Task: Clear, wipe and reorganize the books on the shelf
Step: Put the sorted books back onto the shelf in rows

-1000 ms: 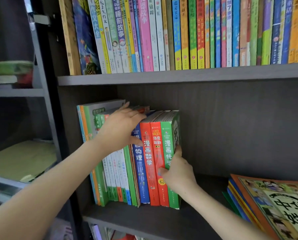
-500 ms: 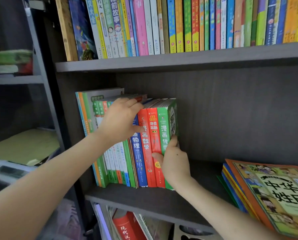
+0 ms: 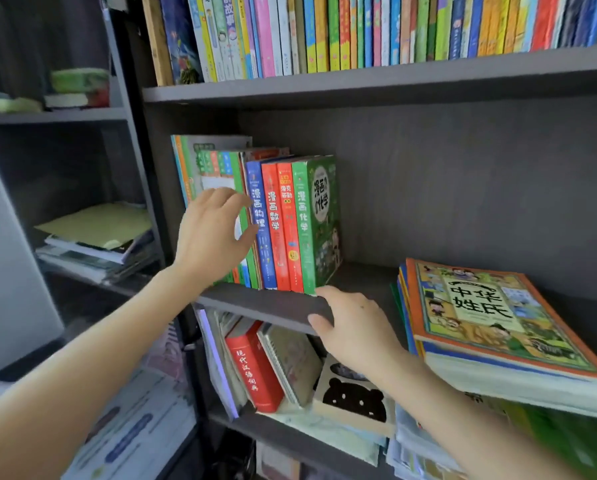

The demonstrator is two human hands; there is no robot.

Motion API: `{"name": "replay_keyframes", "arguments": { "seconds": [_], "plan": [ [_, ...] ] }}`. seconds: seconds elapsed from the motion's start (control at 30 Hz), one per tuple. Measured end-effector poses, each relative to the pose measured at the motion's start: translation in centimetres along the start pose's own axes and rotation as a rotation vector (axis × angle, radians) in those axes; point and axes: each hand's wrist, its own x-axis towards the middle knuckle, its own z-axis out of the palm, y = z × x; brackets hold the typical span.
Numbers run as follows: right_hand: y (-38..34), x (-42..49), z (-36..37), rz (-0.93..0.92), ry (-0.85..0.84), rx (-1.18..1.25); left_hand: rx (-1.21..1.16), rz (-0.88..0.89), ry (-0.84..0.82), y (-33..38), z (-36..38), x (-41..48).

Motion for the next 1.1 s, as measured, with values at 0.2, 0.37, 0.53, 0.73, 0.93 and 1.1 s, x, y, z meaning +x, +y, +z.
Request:
{"name": "replay_keyframes", "arguments": {
  "seconds": [0.2, 0.37, 0.53, 0.73, 0.93, 1.1],
  "plan": [
    [1.5, -6.3, 1.9, -0.057, -0.104, 0.138, -0.034, -0.24, -0.199, 4.8, -4.6, -13.0],
    [-0.6, -12.1, 7.5, -0.144, -0.437, 0.281, 0.019, -0.443, -0.404, 7.5, -11.0, -25.0],
    [-2.2, -17.6, 14.4, -0.085, -0.712, 0.357, 0.095, -0.696, -0.545, 6.6, -15.2, -35.5],
    [-3.1, -26.3, 22.3, 0.03, -1.029, 0.496, 0.157, -0.981, -0.725, 7.7, -18.3, -49.0],
    [-4.9, -33.3, 29.4, 0.204, -1.269, 0.566, 0.171, -1.378, -0.902, 10.7, -21.3, -61.2],
    [-7.3, -38.3, 36.1, 0.371, -1.302, 0.641, 0.084, -1.865, -0.802, 11.6, -23.0, -71.3]
  ]
}}
